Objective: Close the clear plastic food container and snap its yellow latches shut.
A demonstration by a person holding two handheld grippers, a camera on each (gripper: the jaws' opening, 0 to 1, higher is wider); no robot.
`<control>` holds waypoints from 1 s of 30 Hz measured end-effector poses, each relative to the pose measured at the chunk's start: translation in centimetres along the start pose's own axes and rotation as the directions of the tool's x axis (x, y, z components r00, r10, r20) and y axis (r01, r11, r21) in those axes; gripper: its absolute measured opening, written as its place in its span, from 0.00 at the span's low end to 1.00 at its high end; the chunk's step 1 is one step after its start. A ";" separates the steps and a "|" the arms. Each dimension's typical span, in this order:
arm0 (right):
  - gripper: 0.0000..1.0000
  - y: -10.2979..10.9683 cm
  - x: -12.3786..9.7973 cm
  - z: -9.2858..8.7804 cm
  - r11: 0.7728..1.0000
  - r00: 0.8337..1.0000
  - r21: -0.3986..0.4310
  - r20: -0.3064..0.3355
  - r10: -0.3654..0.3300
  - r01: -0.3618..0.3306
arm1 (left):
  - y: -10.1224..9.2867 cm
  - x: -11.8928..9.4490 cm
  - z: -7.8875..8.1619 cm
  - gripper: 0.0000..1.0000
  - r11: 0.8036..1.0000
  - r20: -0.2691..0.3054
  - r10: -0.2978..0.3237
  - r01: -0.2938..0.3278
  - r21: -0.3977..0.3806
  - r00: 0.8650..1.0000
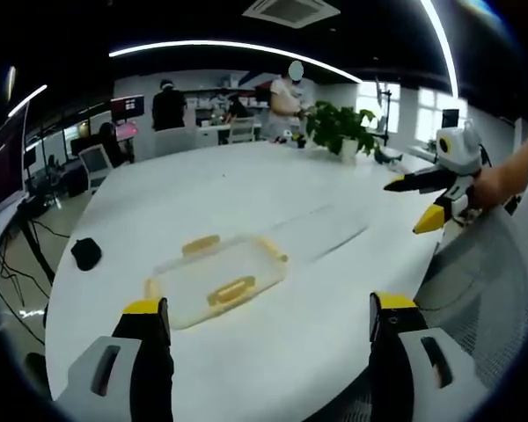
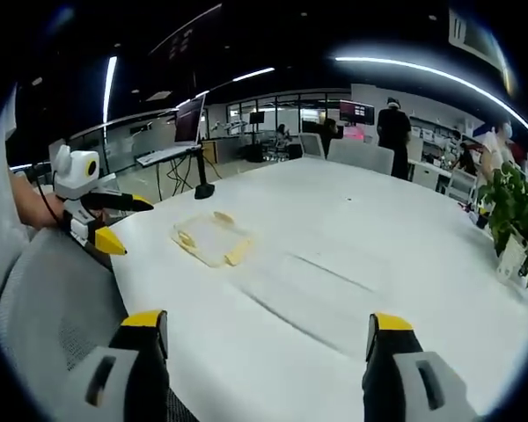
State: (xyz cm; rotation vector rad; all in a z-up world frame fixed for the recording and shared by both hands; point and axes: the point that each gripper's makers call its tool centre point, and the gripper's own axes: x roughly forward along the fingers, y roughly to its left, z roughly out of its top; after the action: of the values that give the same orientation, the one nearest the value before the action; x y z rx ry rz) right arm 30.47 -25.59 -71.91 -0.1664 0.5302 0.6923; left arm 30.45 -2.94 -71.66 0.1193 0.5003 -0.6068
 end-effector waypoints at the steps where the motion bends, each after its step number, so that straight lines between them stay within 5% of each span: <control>1: 0.92 0.0 0.0 0.0 1.000 1.000 -0.002 -0.001 0.001 -0.001 | 0.0 0.0 0.0 0.92 1.000 0.001 0.000 0.000 0.002 1.000; 30: 0.84 1.1 0.2 0.6 0.996 0.999 -0.079 -0.014 0.037 -0.038 | 0.3 0.2 -1.3 0.87 0.996 -0.072 -0.060 0.064 0.056 0.996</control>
State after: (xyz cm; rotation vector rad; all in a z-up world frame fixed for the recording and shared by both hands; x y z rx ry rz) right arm 30.12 -24.47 -71.47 -0.2360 0.5192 0.7495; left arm 30.25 -2.54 -72.89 0.1815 0.5560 -0.6801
